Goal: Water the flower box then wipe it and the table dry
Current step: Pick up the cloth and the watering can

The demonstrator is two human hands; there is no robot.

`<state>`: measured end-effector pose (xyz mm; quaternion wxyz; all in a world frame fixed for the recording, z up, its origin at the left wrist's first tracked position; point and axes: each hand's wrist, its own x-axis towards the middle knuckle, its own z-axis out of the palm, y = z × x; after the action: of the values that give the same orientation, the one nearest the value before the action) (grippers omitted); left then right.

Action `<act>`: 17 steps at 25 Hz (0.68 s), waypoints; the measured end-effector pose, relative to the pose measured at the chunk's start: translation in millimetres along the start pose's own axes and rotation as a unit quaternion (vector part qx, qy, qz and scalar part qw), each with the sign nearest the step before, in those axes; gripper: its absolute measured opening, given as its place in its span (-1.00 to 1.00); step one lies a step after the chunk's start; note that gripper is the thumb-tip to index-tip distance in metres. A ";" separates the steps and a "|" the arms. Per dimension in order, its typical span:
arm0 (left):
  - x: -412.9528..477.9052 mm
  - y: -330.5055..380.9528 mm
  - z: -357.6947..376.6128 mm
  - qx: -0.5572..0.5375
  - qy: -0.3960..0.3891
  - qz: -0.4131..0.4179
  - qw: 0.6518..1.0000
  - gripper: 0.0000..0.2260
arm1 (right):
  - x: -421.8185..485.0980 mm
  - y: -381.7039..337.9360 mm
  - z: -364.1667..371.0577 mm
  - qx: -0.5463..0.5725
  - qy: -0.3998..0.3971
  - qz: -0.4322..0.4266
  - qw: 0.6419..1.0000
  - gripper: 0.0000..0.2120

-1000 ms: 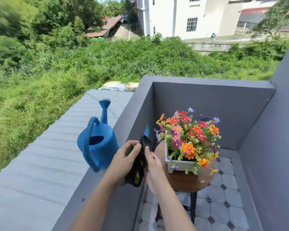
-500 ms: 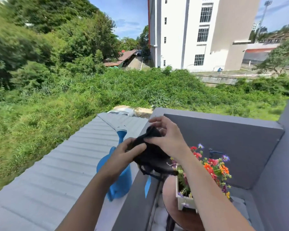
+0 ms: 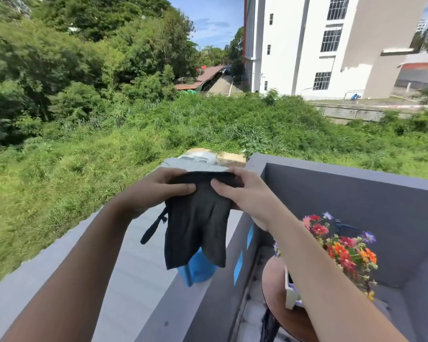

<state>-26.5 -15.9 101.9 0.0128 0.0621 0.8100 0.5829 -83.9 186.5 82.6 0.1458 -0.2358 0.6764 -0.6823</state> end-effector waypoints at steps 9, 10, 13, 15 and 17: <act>-7.1 -57.9 -19.1 -0.065 0.103 0.031 0.992 -0.63 | 12.6 29.8 39.1 -0.012 0.000 -0.038 0.999 -0.67; -4.1 -59.4 -25.5 -0.062 0.093 0.022 0.993 -0.62 | 14.6 33.7 39.2 -0.004 -0.010 -0.040 0.999 -0.67; 15.4 -71.0 -36.0 -0.012 0.053 -0.026 0.998 -0.70 | 30.6 51.6 37.7 0.012 0.005 -0.019 1.000 -0.75; 29.5 -83.9 -30.3 0.030 0.063 -0.068 0.995 -0.81 | 43.6 75.5 35.1 -0.023 0.042 0.020 0.999 -0.78; 40.7 -104.1 -20.7 0.106 0.094 -0.100 0.985 -0.84 | 53.1 103.5 31.3 -0.082 0.083 0.071 0.991 -0.80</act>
<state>-77.8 -63.3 12.1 -0.0118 -0.0735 0.8668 0.4930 -125.0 127.9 -14.3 0.1174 -0.1413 0.7549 -0.6296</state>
